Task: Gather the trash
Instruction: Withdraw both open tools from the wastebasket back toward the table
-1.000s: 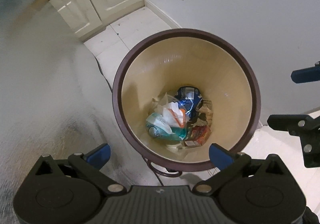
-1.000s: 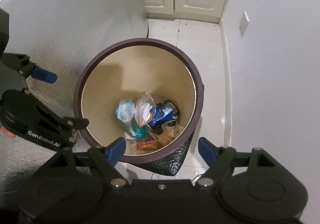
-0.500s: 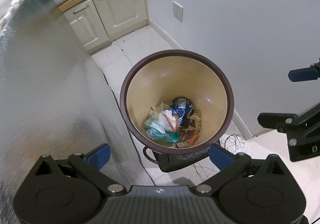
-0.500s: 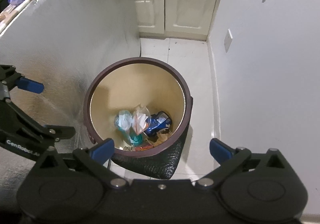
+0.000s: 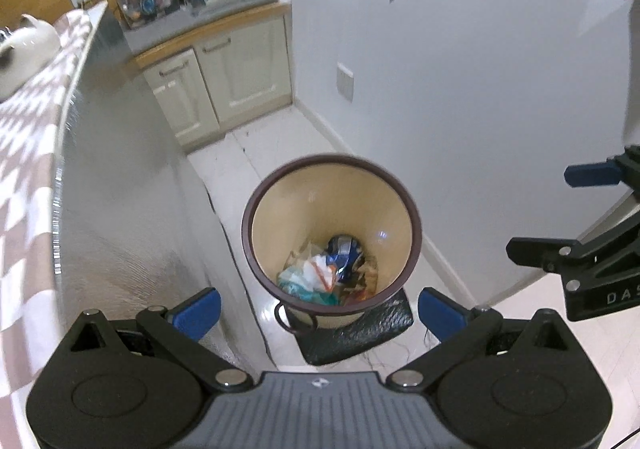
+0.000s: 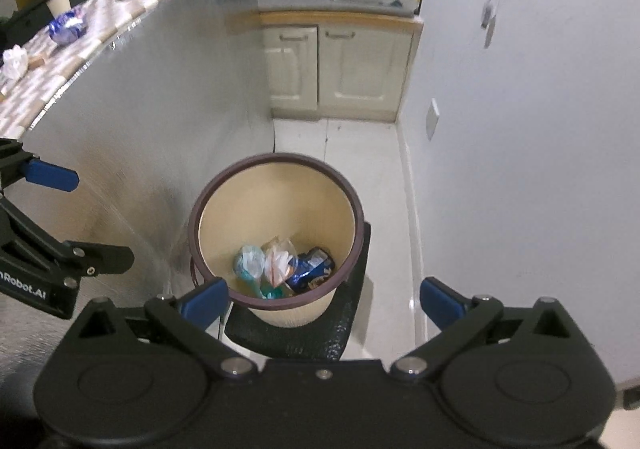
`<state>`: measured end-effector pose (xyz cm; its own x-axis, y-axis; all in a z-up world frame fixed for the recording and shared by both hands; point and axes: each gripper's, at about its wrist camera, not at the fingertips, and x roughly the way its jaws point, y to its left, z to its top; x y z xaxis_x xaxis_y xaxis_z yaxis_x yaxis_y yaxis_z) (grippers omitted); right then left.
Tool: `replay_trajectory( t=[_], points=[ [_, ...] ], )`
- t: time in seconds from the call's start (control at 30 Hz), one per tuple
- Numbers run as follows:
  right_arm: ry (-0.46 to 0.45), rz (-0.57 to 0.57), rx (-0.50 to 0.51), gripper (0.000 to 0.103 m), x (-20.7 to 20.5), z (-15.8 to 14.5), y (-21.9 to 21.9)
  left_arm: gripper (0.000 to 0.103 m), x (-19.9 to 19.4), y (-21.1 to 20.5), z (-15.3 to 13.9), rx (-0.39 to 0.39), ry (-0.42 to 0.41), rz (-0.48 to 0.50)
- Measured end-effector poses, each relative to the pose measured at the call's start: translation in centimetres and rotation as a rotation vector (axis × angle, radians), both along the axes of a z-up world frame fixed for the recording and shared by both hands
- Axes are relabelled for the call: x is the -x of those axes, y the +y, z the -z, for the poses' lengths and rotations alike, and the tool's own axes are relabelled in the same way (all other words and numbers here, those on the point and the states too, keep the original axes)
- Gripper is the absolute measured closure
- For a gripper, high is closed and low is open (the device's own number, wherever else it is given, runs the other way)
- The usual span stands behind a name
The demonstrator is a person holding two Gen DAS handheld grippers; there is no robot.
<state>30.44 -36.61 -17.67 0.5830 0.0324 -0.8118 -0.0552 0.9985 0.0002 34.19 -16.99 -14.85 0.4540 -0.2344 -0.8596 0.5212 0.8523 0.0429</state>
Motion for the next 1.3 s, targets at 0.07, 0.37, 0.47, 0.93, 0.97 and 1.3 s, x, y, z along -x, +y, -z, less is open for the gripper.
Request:
replay_trajectory(
  t=[0.07, 0.37, 0.47, 0.93, 0.97, 1.3],
  points=[
    [-0.028, 0.008, 0.000, 0.000, 1.0, -0.8, -0.2, 0.000, 1.0, 0.3, -1.1, 0.014, -0.036, -0.003],
    [-0.178, 0.056, -0.029, 0.000, 5.3, -4.4, -0.2, 0.000, 4.7, 2.8, -5.5, 0.096, -0.184, -0.031],
    [-0.235, 0.075, -0.058, 0.000, 6.6, -5.4, -0.1, 0.000, 5.7, 3.9, -6.8, 0.125, -0.235, -0.046],
    [-0.542, 0.116, -0.184, 0.000, 7.3, -10.1, 3.5, 0.000, 7.3, 14.3, -13.4, 0.254, -0.480, -0.194],
    [-0.554, 0.115, -0.193, 0.000, 7.0, -10.4, 3.9, 0.000, 7.2, 15.4, -13.8, 0.253, -0.500, -0.217],
    [-0.612, 0.028, -0.264, 0.000, 2.6, -13.2, 10.7, 0.000, 4.7, 27.0, -16.2, 0.245, -0.590, -0.427]
  ],
)
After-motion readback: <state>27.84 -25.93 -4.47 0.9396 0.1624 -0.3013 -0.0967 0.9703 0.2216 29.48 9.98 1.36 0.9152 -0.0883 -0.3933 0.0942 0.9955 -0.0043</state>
